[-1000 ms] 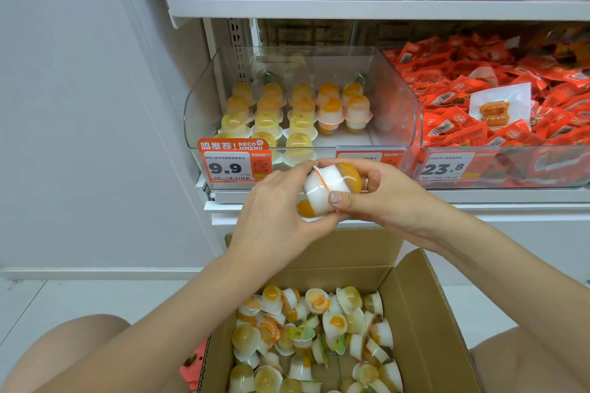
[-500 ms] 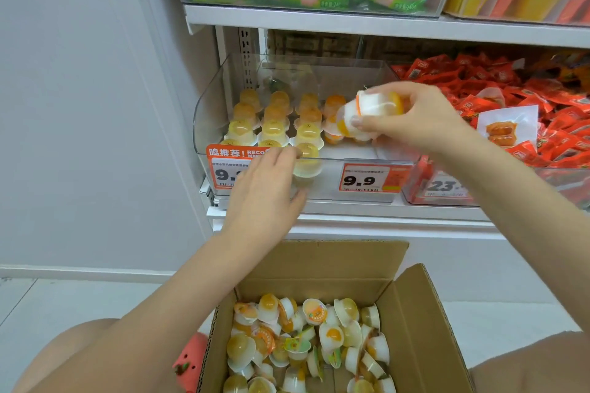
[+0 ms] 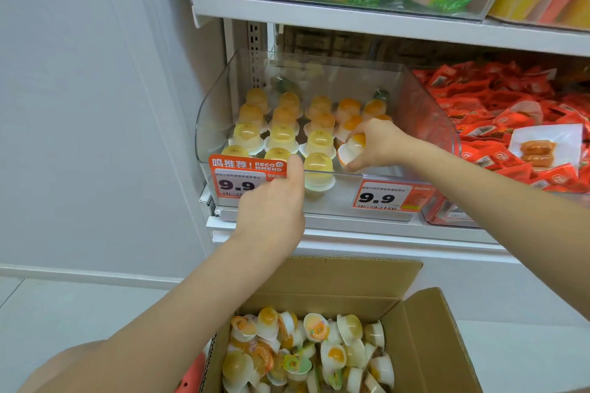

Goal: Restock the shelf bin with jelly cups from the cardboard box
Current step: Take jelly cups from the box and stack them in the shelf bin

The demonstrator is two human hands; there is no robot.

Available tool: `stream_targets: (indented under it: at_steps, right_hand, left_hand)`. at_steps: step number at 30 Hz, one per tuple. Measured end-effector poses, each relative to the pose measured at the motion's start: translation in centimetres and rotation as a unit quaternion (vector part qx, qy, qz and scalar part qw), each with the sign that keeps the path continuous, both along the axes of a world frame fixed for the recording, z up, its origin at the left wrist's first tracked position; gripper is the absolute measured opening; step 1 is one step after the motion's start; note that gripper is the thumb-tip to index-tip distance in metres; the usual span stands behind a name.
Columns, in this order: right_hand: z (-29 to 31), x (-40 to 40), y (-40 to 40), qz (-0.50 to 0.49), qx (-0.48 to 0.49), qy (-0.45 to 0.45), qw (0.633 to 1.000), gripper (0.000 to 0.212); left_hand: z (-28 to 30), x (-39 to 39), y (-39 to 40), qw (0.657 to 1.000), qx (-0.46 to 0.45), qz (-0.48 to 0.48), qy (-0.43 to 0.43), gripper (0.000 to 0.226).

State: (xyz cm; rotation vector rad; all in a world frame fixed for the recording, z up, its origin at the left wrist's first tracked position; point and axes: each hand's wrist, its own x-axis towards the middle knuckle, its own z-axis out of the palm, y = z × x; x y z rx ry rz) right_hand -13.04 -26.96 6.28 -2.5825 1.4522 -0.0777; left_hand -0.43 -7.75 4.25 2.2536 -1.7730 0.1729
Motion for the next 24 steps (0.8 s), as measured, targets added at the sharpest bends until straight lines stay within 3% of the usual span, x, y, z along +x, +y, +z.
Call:
stream_targets:
  at_steps: [20, 22, 24]
  right_hand:
    - [-1.0, -0.7, -0.1, -0.008, 0.012, -0.093, 0.996, 0.077]
    - [-0.2, -1.4, 0.5, -0.010, -0.002, -0.104, 0.995, 0.072]
    - [0.5, -2.8, 2.0, -0.004, -0.071, -0.149, 0.986, 0.052]
  left_hand:
    - [-0.1, -0.4, -0.1, 1.000, -0.005, 0.005, -0.009, 0.050]
    - [-0.2, -0.3, 0.1, 1.000, -0.013, -0.009, 0.016, 0.046]
    - [0.0, -0.3, 0.5, 0.997, -0.013, -0.034, 0.066, 0.039]
